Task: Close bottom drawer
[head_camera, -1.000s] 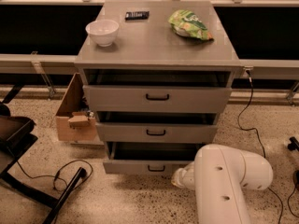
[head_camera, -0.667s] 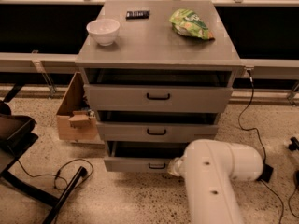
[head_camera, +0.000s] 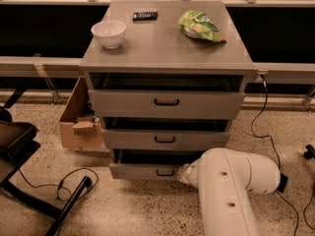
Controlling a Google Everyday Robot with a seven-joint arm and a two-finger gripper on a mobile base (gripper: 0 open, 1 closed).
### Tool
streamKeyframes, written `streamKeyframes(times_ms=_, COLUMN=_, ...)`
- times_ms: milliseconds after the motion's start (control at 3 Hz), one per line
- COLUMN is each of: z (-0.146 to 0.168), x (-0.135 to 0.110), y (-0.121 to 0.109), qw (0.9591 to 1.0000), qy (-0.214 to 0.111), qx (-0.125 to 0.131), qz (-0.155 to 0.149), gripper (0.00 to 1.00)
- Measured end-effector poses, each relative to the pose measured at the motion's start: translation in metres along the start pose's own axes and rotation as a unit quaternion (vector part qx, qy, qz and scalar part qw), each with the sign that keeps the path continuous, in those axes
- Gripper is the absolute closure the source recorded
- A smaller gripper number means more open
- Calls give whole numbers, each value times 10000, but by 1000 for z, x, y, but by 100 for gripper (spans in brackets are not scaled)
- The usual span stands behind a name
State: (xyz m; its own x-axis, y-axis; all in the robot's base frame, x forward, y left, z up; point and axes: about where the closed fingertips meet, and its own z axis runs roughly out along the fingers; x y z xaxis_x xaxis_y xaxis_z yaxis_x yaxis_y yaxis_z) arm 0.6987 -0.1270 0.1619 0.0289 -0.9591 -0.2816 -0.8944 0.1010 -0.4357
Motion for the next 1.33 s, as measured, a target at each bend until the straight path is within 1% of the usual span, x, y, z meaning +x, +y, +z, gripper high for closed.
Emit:
streamKeyframes(times_ms=1000, z=0, x=0, y=0, qw=10000, qy=0, qx=-1, qz=0, gripper=27)
streamKeyframes(times_ms=1333, z=0, x=0, y=0, qw=10000, qy=0, qx=-1, qz=0, gripper=0)
